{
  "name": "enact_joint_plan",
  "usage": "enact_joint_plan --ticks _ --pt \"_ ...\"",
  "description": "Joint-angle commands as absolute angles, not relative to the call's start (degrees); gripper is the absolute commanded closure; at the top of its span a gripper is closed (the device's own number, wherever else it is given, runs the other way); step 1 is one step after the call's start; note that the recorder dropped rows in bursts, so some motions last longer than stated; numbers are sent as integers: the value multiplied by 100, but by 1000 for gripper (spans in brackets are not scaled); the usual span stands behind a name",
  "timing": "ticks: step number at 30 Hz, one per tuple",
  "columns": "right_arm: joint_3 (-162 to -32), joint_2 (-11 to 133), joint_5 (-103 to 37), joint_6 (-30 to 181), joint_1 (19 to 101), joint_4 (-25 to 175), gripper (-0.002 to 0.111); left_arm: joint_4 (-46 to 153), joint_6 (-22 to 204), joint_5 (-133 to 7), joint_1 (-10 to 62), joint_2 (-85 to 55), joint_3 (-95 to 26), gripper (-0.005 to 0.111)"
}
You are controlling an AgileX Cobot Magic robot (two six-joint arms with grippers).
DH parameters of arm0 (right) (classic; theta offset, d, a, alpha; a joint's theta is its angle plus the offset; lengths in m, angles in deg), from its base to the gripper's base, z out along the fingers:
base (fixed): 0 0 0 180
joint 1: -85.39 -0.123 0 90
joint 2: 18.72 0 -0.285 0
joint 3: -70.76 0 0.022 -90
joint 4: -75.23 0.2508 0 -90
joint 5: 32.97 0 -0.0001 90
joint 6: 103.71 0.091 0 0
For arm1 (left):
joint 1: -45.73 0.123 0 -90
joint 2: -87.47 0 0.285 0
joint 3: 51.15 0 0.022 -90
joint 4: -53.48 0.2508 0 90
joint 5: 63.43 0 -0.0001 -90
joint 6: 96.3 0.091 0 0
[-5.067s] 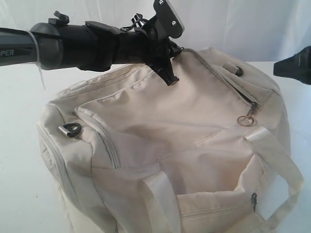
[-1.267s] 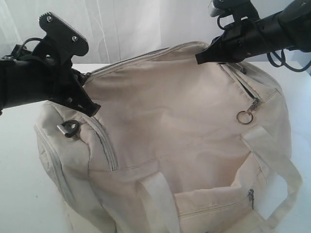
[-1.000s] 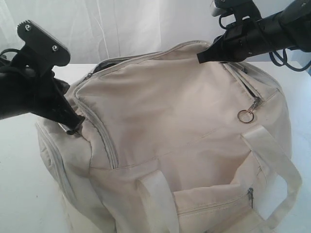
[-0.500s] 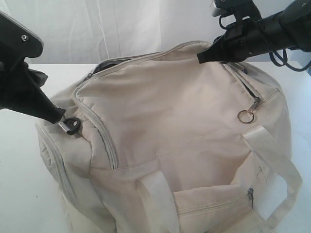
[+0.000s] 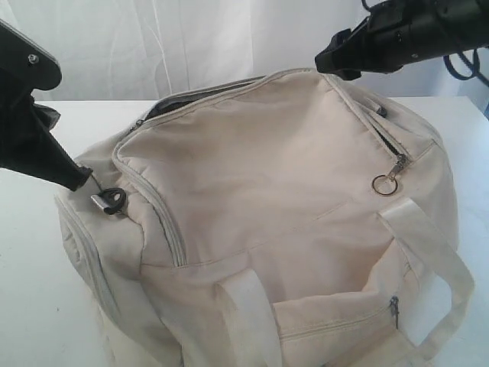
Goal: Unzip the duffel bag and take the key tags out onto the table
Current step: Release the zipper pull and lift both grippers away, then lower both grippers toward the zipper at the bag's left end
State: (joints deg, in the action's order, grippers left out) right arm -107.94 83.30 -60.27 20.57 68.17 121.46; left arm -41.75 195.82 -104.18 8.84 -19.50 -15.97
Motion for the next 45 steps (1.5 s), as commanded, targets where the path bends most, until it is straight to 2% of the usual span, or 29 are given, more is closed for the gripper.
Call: enact_joint_plan --ticks 1,4,8,12,14,17,20,24,30,33,37,39,45 --pt "-10798 8014 -6374 2242 6845 12141 52 -3898 20349 -9765 1206 -1940 -1859 107" --pt "-10798 7893 -6587 2303 6845 12141 52 -4647 20515 -8479 2143 -1740 -2280 107" --pt "-10798 7755 -6764 2411 6845 12151 52 -4647 19813 -6687 3173 -1512 -2524 107" --pt "-10798 7652 -7034 2529 6822 12178 52 -4482 18792 -3883 4150 -1188 -2663 107" --pt "-10798 7643 -7223 2529 6778 12206 54 -3458 17234 -2194 4724 -843 -2954 107" --pt "-10798 7653 -7326 2529 6623 12206 55 -1170 15602 -342 5082 -395 -3647 107" --pt "-10798 7653 -7616 2529 6476 12225 55 -91 14708 -482 5066 -348 -4078 107" --pt "-10798 7653 -8360 2529 6195 12219 55 620 14624 -623 4876 -469 -4419 107" --pt "-10798 7653 -8815 2529 5591 12146 54 862 14912 -1217 4338 -416 -4460 106" --pt "-10798 7662 -8838 2563 5431 12146 54 1350 15129 -1685 4077 -285 -4460 94" --pt "-10774 7662 -8996 2665 5377 12132 54 1519 15139 -2221 3980 -33 -4460 59" --pt "-10774 7662 -9006 2728 5377 12027 54 1416 15153 -2376 3974 107 -4460 47" --pt "-10774 7662 -8953 2755 5377 12002 54 1047 15335 -2424 3966 573 -4460 44"
